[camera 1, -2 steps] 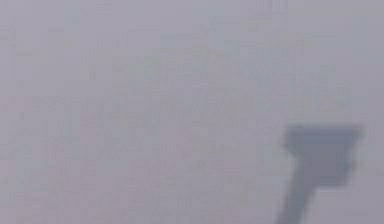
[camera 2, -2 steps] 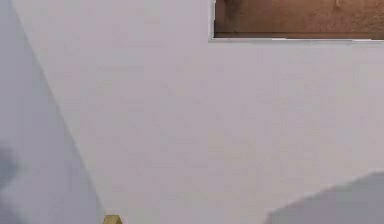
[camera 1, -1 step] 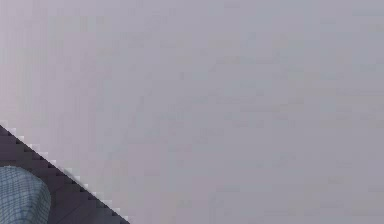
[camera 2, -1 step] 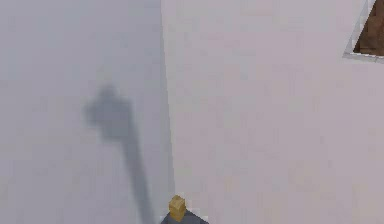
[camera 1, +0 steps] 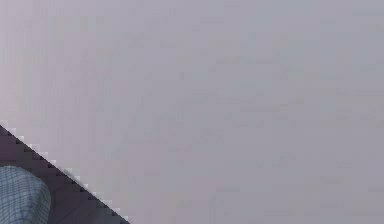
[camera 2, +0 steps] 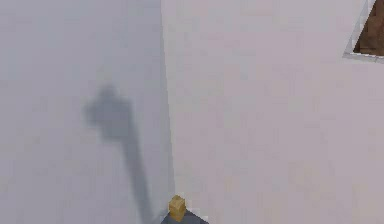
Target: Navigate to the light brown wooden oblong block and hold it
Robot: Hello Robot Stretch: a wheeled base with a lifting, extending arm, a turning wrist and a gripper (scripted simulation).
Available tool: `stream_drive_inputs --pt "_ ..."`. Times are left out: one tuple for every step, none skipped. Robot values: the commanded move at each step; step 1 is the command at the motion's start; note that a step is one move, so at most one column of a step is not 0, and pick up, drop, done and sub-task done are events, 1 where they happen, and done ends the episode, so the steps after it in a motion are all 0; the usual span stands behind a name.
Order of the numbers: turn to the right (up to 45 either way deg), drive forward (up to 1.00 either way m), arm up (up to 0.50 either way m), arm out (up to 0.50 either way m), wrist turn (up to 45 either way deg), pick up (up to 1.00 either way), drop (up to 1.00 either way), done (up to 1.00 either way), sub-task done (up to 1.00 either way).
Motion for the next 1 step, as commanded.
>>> stream_drive_inputs --pt "0.0 0.00 0.00 0.46 0.0 0.00 0.00 0.00 0.00"
